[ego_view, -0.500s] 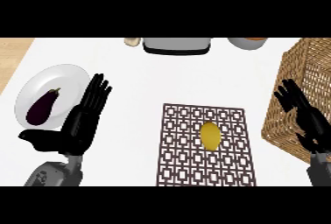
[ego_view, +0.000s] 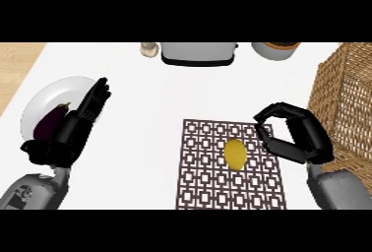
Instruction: Pick the lemon from the placemat and place it in the basket
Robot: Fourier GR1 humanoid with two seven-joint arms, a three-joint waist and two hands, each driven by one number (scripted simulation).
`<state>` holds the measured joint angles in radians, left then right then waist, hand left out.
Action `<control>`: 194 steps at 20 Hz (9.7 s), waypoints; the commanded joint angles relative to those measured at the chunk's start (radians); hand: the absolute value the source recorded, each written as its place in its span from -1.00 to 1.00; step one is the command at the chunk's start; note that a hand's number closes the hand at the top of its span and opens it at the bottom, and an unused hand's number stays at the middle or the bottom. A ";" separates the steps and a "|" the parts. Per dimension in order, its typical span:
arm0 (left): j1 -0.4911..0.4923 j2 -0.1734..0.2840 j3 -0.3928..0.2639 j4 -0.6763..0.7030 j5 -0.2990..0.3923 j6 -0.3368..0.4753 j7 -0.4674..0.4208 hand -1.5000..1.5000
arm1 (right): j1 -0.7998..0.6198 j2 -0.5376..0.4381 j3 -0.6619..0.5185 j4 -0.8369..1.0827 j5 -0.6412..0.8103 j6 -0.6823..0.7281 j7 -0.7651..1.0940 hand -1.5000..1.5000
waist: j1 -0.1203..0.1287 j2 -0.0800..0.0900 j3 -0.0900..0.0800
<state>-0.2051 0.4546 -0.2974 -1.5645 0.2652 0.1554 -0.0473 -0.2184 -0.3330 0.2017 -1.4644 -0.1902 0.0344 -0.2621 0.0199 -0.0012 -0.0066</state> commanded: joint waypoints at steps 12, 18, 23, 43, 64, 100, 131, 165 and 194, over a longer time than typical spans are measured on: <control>0.029 0.038 0.026 0.024 -0.028 -0.028 -0.014 0.00 | -0.051 0.125 0.287 -0.077 0.881 -0.552 0.541 -1.00 | -0.053 -0.020 -0.003; 0.031 0.051 0.036 0.021 -0.017 -0.044 0.007 0.00 | -0.133 -0.016 0.326 -0.176 0.984 -0.153 0.883 -1.00 | -0.059 -0.025 -0.005; 0.033 0.058 0.050 0.017 -0.006 -0.067 -0.008 0.00 | -0.189 -0.019 0.328 -0.353 0.816 0.205 1.136 -1.00 | -0.048 -0.016 0.001; 0.019 -0.033 0.110 0.092 -0.100 -0.139 -0.053 0.00 | 0.002 -0.036 0.147 -0.738 0.658 0.390 1.302 -1.00 | -0.022 0.001 0.006; -0.016 -0.097 0.263 0.069 -0.161 -0.287 0.012 0.00 | 0.141 0.142 0.203 -0.285 1.040 0.054 0.774 -1.00 | -0.022 0.001 0.007; 0.035 -0.274 0.319 -0.025 -0.329 -0.329 0.072 0.00 | 0.107 0.329 0.150 0.047 1.258 0.037 0.729 -1.00 | -0.019 0.001 0.007; 0.027 -0.300 0.345 0.021 -0.355 -0.369 0.046 0.00 | 0.252 0.207 0.152 -0.095 1.341 0.003 0.710 1.00 | -0.024 0.001 0.006; -0.025 -0.291 0.363 -0.045 -0.343 -0.380 0.143 0.00 | -0.124 0.237 -0.215 -0.854 1.080 0.182 1.157 1.00 | -0.018 0.002 0.006; 0.118 -0.289 0.364 -0.110 -0.353 -0.414 0.054 0.00 | -0.249 -0.146 -0.790 0.087 0.772 -0.180 0.547 1.00 | -0.011 0.002 0.007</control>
<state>-0.1507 0.1625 0.0759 -1.6010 -0.0909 -0.2449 0.0038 -0.4959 -0.4492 -0.5433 -1.4959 0.6267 -0.0943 0.4171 0.0048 0.0012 0.0004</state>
